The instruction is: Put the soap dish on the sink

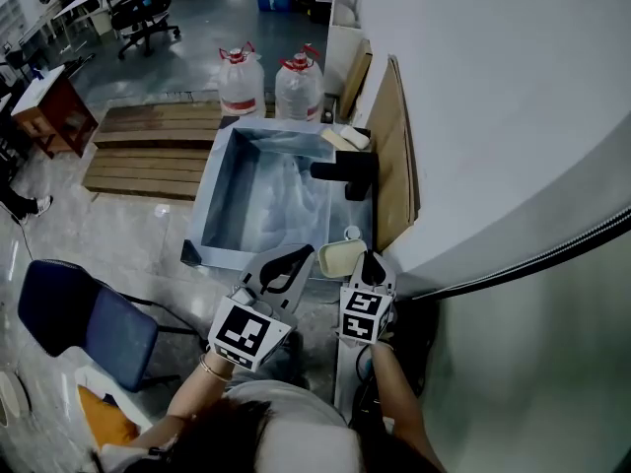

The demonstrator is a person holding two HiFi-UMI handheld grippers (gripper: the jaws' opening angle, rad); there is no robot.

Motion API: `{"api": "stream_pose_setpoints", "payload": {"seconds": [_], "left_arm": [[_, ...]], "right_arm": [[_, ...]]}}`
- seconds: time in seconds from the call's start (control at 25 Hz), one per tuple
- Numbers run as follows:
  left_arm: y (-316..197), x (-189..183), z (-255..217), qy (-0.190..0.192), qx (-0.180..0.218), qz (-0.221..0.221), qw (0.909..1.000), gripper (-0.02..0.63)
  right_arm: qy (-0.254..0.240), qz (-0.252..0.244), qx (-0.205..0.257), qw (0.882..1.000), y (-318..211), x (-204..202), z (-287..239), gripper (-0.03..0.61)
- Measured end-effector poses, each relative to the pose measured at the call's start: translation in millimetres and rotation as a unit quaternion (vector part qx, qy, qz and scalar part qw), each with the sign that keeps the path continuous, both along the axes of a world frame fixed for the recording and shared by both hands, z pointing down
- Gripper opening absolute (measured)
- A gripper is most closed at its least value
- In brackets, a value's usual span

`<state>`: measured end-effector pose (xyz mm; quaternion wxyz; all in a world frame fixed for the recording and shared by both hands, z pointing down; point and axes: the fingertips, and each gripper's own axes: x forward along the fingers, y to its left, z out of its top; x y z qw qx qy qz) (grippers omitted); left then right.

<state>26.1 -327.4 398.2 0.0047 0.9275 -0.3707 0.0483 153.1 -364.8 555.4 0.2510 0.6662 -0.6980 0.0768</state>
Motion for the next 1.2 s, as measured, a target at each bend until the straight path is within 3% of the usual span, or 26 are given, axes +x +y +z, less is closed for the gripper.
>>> {"api": "stream_pose_setpoints", "payload": {"seconds": [0.64,1.2], "left_arm": [[-12,0,18,-0.001,-0.030,0.002,0.9995,0.009],[-21,-4,27,-0.010,-0.032,0.003,0.9994,0.009]], "right_arm": [[-0.004,0.011,-0.050,0.999,-17,6,57,0.034],[-0.009,0.023,-0.073,0.997,-25,10,81,0.034]]}}
